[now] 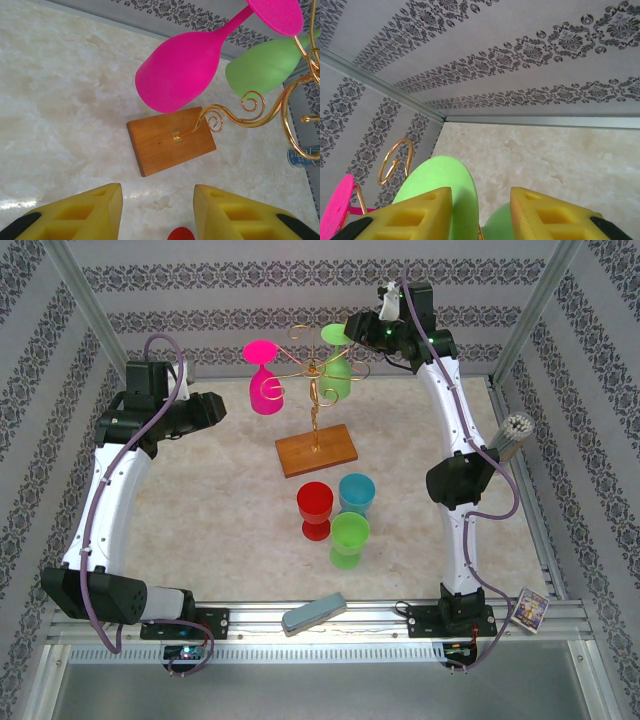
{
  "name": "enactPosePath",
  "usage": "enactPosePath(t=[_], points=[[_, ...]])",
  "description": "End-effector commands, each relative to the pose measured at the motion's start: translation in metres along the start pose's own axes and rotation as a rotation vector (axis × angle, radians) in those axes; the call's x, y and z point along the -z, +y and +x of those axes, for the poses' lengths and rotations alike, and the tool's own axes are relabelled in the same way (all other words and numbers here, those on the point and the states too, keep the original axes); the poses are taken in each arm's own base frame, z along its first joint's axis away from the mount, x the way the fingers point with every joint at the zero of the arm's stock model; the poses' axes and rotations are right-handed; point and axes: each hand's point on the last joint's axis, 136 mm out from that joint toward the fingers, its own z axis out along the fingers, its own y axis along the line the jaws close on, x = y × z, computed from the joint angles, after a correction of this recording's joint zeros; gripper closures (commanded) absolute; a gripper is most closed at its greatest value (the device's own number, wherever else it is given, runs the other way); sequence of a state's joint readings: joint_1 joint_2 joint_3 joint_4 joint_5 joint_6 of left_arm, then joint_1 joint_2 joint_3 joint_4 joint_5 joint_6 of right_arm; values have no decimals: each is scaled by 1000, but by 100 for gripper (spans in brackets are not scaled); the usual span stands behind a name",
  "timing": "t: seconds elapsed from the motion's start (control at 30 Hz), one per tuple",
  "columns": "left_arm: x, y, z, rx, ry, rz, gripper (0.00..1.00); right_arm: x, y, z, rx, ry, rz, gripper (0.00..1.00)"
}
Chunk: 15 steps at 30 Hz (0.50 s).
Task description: Take the wine glass off the wine glass rack
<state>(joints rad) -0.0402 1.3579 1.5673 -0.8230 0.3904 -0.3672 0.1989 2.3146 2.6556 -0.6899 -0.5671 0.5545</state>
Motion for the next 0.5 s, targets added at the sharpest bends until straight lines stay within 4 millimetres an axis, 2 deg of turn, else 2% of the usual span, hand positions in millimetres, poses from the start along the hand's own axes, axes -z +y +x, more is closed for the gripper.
enactPosePath(t=[0.0,0.47], points=[[2,-5,-4,-6,-23,10,58,9,20,-11,22,-36,-43,66],[4,-6,-4,-10,-30,11,58,18,28,-18,24,-59,-47,75]])
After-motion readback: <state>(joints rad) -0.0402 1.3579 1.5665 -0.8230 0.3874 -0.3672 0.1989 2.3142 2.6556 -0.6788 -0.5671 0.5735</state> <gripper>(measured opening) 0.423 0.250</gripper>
